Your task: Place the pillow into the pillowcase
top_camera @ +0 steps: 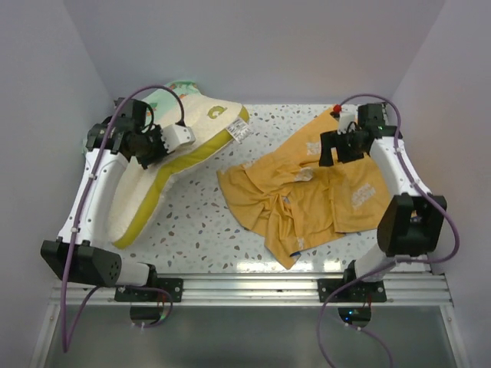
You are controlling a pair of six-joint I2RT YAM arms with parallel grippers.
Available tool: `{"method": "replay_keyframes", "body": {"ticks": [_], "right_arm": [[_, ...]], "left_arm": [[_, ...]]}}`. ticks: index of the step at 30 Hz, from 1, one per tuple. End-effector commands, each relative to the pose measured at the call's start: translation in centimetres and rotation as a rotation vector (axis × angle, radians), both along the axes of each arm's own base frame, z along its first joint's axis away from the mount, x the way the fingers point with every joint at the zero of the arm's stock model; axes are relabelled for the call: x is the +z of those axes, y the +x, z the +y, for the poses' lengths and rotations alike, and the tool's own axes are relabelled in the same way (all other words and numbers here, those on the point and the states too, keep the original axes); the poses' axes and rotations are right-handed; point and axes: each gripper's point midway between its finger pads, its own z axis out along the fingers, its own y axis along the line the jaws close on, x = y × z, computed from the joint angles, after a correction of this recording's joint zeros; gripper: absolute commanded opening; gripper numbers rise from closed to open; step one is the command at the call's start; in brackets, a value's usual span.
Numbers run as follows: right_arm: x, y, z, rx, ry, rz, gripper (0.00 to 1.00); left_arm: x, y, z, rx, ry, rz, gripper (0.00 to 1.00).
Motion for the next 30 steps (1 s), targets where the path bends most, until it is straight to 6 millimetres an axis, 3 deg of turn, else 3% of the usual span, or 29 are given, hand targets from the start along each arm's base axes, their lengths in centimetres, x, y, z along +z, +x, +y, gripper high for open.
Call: {"method": "replay_keyframes", "body": {"ticks": [1,3,4,5,8,11,14,15,16,17,18,19,20,21,22,23,24,25,29,30], "right_arm": [[-1.2,7.7,0.5,-0.051,-0.065,-0.07,0.84],[-1.7,10.6,0.9,-0.077,-0.094,-0.1,0.86],[-4.7,11.4,1.5,-0.066,-0.111,-0.046,0.86],[-4.7,12.8,1.3,-0.082,-0.137,-0.064,0.86],[-8.5,15.2,1.7,-0.093,-0.171,-0.018,0.88],[-11.1,17.0,2.0,-0.098,-0.217,-0.004,0.88],[-11.9,18.9,1.6,-0.127,-0.246,-0.013,0.75],[-14.1,19.2,1.5,-0.128,-0.261,0.019,0.7],[-14.4,19.8,1.0,-0.142,-0.28,0.015,0.6],[-13.5,21.1,1.3,-0.148,-0.273,-0.013,0.5],[-15.7,21.4,1.2,-0.147,-0.282,0.015,0.37],[-15.9,22.3,0.9,-0.159,-0.292,0.001,0.07],[-14.5,24.7,-0.1,-0.208,-0.33,-0.076,0.0],[-14.3,25.9,-0.8,-0.232,-0.348,-0.106,0.0],[-16.8,26.5,-2.5,-0.291,-0.358,-0.076,0.0],[-13.3,29.2,-2.8,-0.356,-0.321,-0.196,0.0],[-12.3,29.8,-3.3,-0.376,-0.313,-0.239,0.0],[-10.3,30.4,-3.6,-0.399,-0.306,-0.286,0.0],[-5.7,31.1,-4.3,-0.495,-0.197,-0.357,0.01],[-4.6,31.0,-4.1,-0.492,-0.185,-0.372,0.14]], "left_arm": [[-0.9,1.5,1.1,-0.019,0.062,-0.073,0.0],[-1.8,1.0,0.7,-0.007,0.031,-0.054,0.0],[-2.5,0.7,0.6,-0.004,0.021,-0.041,0.0],[-3.1,0.5,0.7,0.0,0.024,-0.024,0.0],[-5.1,-0.2,1.1,-0.001,0.03,-0.016,0.0],[-7.3,-1.1,1.2,-0.017,0.038,0.005,0.0],[-8.6,-1.5,1.2,-0.021,0.041,0.035,0.0],[-8.8,-1.5,1.1,-0.017,0.035,0.038,0.0],[-8.8,-1.4,0.9,-0.022,0.026,0.033,0.0],[-8.8,-1.4,0.8,-0.022,0.018,0.033,0.0],[-8.7,-1.2,0.6,-0.021,0.005,0.034,0.0],[-8.7,-1.2,0.5,-0.019,0.0,0.036,0.0],[-8.8,-1.1,0.5,-0.009,-0.006,0.04,0.0],[-8.8,-0.9,0.5,-0.004,-0.007,0.041,0.0],[-9.0,-0.8,0.6,0.001,-0.004,0.046,0.0],[-9.1,-0.8,0.6,0.005,-0.003,0.048,0.0],[-9.3,-0.8,0.7,0.008,0.001,0.053,0.0],[-9.6,-0.9,0.9,0.011,0.01,0.061,0.0],[-10.7,-0.8,1.5,-0.008,0.054,0.043,0.0],[-11.6,-1.0,1.7,-0.012,0.07,0.039,0.0]]}}
